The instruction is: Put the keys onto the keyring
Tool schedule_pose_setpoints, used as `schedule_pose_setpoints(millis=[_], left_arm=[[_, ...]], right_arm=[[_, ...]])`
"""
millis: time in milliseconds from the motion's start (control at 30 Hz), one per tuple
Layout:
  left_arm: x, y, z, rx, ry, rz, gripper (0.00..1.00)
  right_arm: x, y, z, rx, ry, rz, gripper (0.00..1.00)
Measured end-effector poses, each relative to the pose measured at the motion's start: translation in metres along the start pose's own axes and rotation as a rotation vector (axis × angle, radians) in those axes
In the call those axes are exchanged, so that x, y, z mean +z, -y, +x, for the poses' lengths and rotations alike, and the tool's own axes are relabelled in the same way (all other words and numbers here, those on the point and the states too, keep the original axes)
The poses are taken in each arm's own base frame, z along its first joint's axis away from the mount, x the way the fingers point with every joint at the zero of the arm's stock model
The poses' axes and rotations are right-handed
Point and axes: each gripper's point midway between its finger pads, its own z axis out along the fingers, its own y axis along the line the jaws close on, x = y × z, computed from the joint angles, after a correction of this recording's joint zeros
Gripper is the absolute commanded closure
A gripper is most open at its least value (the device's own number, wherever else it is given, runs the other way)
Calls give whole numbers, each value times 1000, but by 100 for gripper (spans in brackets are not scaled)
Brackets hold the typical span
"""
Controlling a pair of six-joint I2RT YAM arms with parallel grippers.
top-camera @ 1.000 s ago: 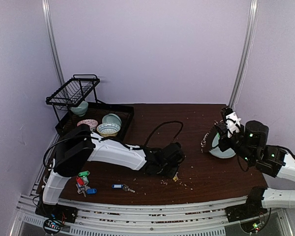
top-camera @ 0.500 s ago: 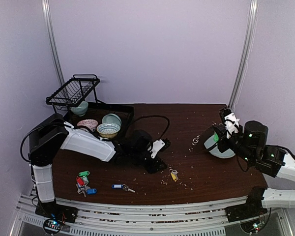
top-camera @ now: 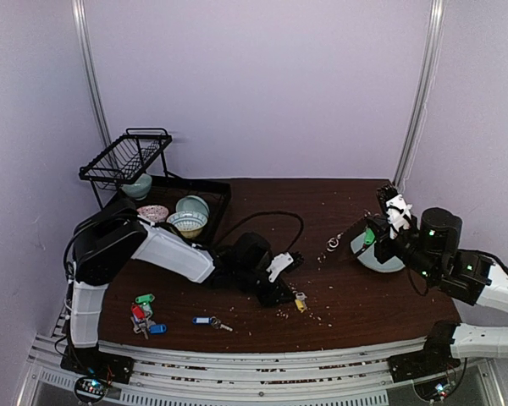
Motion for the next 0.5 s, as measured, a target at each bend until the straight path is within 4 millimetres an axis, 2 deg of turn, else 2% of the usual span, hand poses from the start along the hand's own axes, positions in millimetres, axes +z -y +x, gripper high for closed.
schedule_pose_setpoints(millis=[200,400,500], left_arm=[[0,4,0,8,-2,23,100],[0,4,0,10,-1,25,100],[0,2,0,10,0,10,95]], right_arm=[[0,-1,0,0,1,-6,100],[0,-1,0,0,1,-6,100],[-1,-1,-1,1,3,-10,100]])
